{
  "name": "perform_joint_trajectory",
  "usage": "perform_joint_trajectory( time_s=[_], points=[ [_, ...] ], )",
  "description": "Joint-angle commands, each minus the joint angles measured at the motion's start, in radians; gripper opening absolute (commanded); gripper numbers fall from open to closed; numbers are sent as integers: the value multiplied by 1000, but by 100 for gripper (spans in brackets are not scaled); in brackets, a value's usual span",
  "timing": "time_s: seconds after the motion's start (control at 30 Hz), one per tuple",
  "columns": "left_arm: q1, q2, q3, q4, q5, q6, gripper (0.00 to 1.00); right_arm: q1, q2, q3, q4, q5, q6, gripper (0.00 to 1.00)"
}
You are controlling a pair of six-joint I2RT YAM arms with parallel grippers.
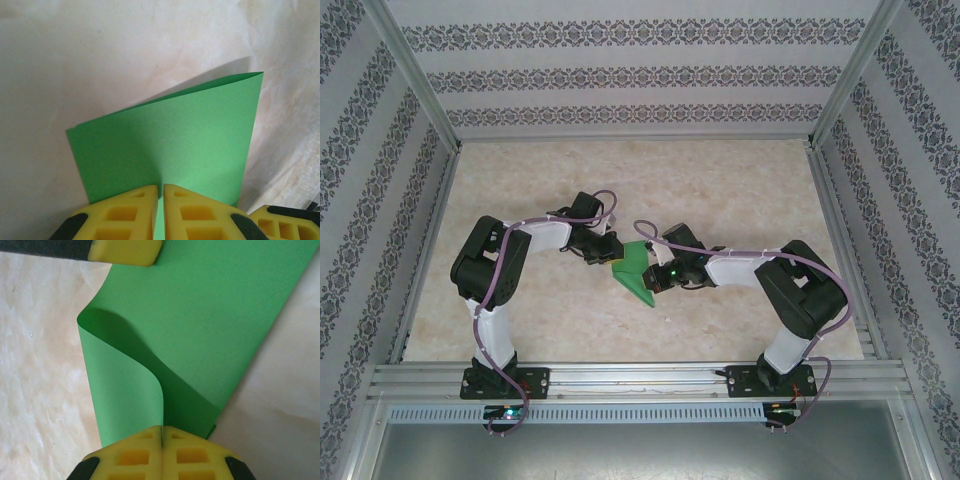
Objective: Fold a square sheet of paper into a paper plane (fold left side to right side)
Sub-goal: Third fold the triangle at the center of the table.
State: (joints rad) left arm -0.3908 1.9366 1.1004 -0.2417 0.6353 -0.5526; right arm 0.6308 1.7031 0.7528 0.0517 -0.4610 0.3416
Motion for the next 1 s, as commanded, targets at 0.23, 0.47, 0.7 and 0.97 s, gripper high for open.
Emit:
perform_joint_trajectory(
  time_s=[0.23,0.47,0.7,0.97],
  points=[
    [-13,35,-14,-88,-74,20,14,13,-22,-10,-11,-22,-13,0],
    [-14,35,-14,-90,-75,22,14,20,-29,-13,-18,-25,-10,0],
    [-13,35,-15,-88,-75,22,13,19,-25,-17,-19,-5,-13,0],
    [-14,35,-18,-87,-75,20,14,21,-4,0,-18,-2,-17,0]
  ],
)
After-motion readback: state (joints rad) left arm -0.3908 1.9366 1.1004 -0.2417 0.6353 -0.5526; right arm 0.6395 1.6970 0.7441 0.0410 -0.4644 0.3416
